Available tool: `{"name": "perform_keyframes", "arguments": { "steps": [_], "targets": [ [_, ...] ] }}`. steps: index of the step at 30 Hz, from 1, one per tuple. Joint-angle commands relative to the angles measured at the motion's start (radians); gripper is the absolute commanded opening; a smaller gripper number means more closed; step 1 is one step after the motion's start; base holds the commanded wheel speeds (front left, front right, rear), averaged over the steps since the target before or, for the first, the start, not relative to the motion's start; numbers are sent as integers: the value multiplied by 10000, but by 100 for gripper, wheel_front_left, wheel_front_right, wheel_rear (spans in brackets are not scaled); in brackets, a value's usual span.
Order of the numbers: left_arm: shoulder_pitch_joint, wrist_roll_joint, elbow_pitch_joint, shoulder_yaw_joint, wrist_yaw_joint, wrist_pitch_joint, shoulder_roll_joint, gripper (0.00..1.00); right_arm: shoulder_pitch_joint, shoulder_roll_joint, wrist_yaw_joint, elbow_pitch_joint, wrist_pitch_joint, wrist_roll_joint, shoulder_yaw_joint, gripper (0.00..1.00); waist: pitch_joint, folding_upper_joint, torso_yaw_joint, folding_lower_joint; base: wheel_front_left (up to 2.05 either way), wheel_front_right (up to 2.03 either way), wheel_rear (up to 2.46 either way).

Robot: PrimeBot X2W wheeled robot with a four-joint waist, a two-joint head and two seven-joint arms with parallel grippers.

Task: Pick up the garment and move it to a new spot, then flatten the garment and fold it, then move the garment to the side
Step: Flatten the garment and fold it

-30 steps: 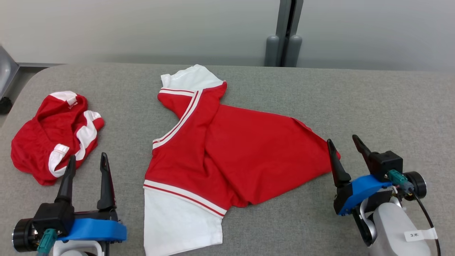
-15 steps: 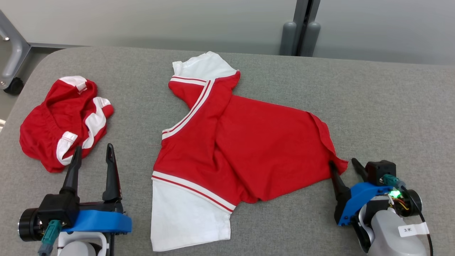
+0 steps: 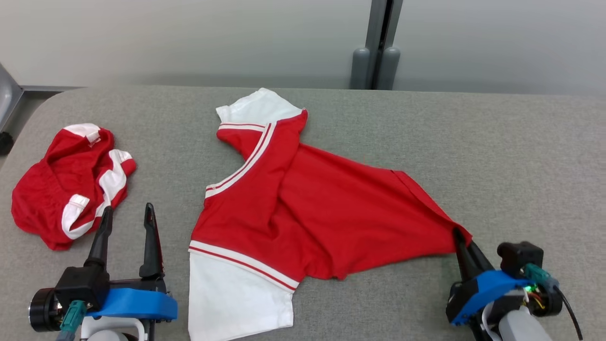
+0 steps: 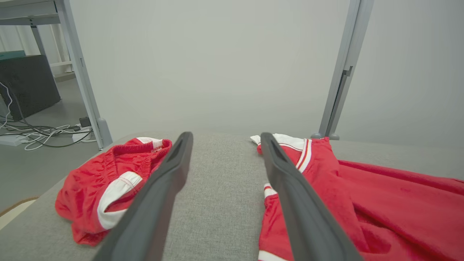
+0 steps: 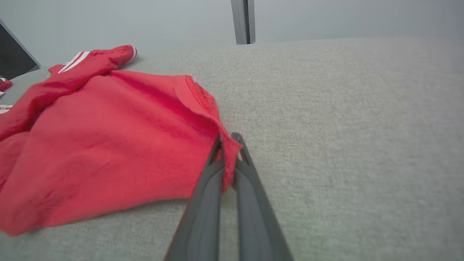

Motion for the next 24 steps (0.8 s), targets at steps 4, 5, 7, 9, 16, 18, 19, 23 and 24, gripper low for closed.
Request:
{"name": "perform_keyframes", "arguments": {
  "steps": [4,5,7,9,16,18,19,23,24],
  "targets": [
    [105,-38,7,-67,-68,-25,-18,100,1450,-105,1,-1079,-34,448,107,0,-177,0,-280,1,0,0,0],
    [113,-45,10,-83,-70,-25,-23,100,1702,-139,1,-1296,-35,542,139,0,-181,0,-322,1,0,0,0],
    [126,-39,16,-105,-73,-25,-29,100,2275,-218,1,-1595,115,660,282,0,-173,0,-421,1,0,0,0],
    [99,-34,19,-111,-76,-25,-33,100,2740,-223,1,-1949,444,763,451,0,-135,0,-505,1,0,0,0],
    [-9,-21,-74,19,-55,-25,-47,100,3167,-525,1,-3642,888,673,605,100,35,0,-796,1,0,0,0],
    [-56,-16,-68,37,-56,-25,-52,100,2876,-621,1,-4171,886,560,631,100,73,0,-809,1,0,0,0],
    [-64,-14,-77,40,-57,-25,-57,100,2688,-684,1,-4430,927,489,656,100,98,0,-807,1,0,0,0],
    [-177,-4,-117,7,-58,-25,-71,100,1806,-1065,1,-4925,1314,182,927,100,214,0,-740,1,0,0,0],
    [-201,-19,-115,-4,-58,-25,-71,100,1523,-1126,1,-4941,1416,150,1046,100,240,0,-715,1,0,0,0]
  ]
}}
